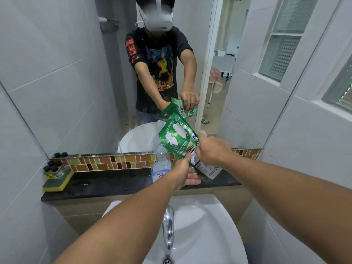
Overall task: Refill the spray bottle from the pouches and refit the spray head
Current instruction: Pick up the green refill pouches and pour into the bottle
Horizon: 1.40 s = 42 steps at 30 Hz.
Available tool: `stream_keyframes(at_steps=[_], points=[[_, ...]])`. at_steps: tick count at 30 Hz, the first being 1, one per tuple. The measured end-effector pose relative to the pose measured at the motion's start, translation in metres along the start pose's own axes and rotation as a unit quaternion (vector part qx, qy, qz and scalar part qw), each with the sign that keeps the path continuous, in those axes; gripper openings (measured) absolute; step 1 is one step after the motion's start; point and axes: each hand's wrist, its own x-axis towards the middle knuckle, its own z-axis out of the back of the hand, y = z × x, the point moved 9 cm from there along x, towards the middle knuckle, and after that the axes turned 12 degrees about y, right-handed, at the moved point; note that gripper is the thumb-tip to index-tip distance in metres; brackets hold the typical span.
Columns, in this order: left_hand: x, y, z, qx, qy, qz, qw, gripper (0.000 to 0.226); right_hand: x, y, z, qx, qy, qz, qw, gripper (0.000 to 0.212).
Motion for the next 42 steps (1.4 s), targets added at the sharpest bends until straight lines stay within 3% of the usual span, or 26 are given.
stream_keyframes(at_steps=[10,21,42], points=[[-0.004,-0.007,-0.017,-0.046,0.023,-0.014,0.999,0.073,0.008,0.006,0.016,-0.035,-0.016,0.026,0.999,0.025],[0.002,-0.008,-0.019,-0.061,0.033,-0.027,0.997,0.072,0.006,0.010,0.021,-0.051,-0.015,0.027,0.998,0.011],[0.004,-0.007,-0.017,-0.070,0.034,-0.030,0.997,0.059,0.003,0.011,0.025,-0.049,-0.003,0.016,0.999,0.011]])
